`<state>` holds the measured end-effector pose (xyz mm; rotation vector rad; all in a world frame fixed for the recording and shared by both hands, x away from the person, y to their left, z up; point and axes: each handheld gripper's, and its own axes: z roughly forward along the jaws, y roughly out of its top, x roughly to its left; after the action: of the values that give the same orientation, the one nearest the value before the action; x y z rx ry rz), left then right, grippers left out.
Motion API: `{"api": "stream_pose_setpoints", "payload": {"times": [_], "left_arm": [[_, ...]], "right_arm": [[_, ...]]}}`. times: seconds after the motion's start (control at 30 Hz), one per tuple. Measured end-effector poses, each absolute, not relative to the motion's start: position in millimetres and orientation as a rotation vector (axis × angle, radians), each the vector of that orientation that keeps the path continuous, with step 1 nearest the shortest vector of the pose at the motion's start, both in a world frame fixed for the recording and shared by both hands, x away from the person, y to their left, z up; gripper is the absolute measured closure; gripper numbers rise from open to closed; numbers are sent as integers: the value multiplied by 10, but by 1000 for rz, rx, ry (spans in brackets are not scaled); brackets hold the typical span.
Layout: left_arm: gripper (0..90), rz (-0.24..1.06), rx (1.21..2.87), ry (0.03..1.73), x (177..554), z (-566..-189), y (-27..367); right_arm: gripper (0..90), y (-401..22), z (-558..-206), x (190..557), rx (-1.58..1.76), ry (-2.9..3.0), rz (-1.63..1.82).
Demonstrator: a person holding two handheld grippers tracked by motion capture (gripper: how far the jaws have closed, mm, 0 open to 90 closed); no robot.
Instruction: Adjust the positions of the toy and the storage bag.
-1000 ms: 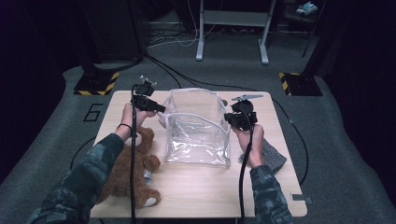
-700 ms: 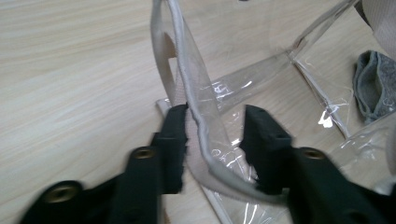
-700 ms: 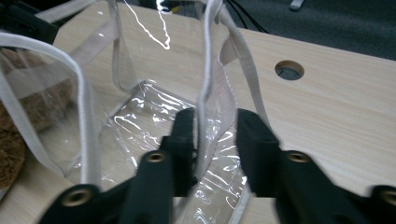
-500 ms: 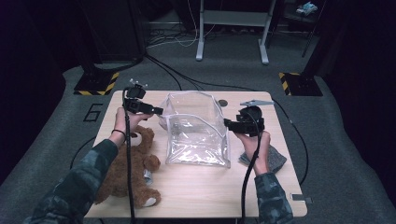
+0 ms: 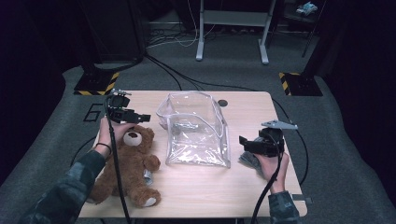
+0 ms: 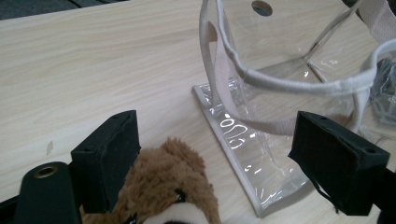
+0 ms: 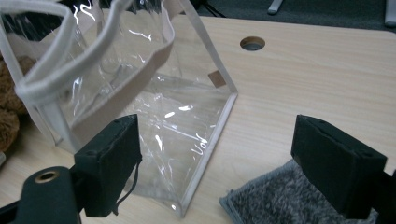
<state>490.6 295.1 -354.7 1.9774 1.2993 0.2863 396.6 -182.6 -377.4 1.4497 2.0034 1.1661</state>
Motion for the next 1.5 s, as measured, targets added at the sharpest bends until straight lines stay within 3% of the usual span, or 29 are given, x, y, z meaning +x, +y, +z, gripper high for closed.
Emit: {"api": "stream_pose_setpoints", "payload": {"times": [0.6,1.0,1.5], "left_arm": [[57,454,1943,1286,4411,-3675,3121],[0,461,1917,1331,4288,-3727,3239],[0,439,1911,1393,4187,-3909,3269]], "right_arm": [[10,-1665,-4951,3658,1459,2083,952],[0,-1610,-5169,3612,1466,2093,961],[4,-1607,-5270,3612,1458,2107,954]]}}
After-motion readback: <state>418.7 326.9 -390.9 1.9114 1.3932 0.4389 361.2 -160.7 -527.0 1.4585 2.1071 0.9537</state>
